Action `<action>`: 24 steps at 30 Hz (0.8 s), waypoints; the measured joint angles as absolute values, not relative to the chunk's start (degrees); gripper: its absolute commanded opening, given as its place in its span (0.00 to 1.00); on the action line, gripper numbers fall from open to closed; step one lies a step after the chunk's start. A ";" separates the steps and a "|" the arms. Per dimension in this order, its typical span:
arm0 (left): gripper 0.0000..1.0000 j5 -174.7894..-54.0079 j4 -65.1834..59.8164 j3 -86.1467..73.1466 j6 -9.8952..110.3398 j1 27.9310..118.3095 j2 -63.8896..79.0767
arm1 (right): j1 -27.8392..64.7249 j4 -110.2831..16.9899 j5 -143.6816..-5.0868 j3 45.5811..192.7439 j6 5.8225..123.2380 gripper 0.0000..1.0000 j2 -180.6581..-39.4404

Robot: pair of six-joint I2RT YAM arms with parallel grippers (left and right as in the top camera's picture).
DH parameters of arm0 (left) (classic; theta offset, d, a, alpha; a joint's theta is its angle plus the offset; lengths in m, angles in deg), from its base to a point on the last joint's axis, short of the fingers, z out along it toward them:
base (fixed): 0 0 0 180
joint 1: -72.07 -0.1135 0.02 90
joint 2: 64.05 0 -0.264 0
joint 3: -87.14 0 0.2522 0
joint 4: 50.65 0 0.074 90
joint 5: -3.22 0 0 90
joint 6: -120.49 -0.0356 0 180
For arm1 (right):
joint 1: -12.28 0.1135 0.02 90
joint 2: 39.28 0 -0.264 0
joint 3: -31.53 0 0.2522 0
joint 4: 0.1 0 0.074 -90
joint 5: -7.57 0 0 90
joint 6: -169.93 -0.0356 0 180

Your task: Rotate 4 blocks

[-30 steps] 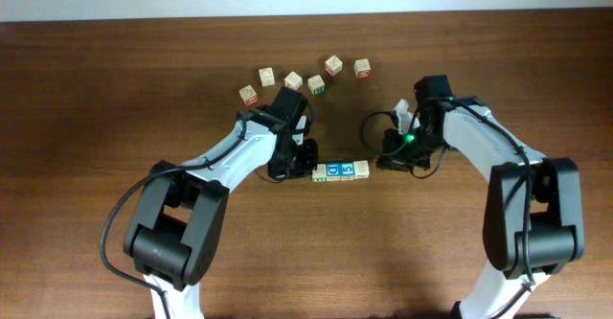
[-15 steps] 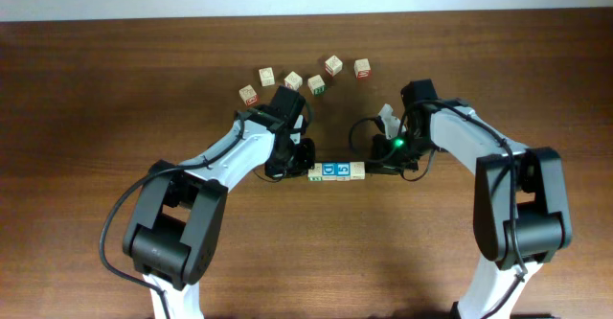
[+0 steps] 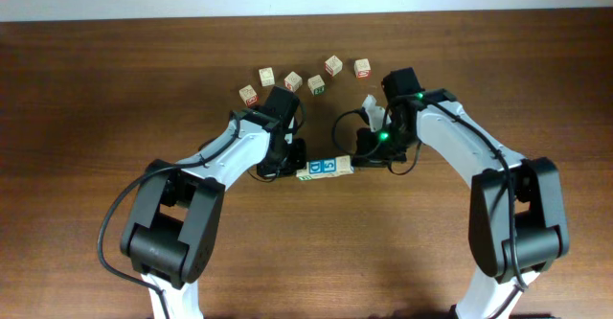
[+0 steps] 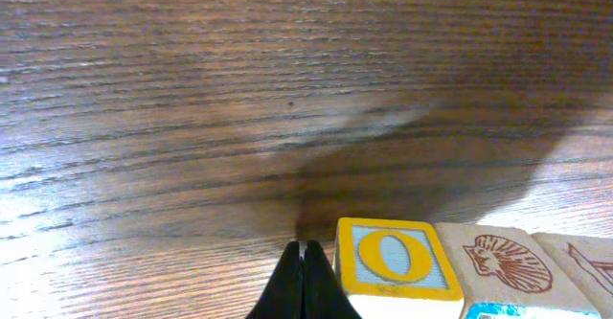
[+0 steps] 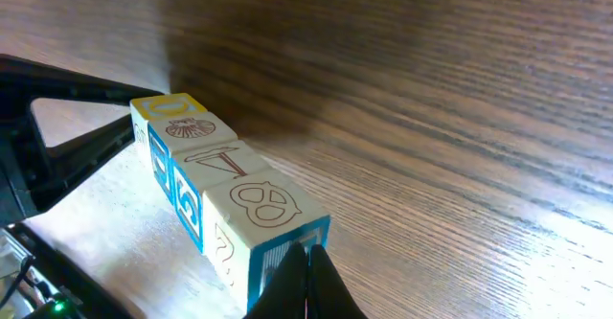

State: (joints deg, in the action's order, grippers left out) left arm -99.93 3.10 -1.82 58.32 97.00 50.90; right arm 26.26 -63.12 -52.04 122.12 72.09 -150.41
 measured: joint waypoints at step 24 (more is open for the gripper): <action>0.00 -104.93 1.83 -1.45 57.75 98.68 50.90 | 36.44 -62.22 -42.00 128.62 67.44 0.04 -147.87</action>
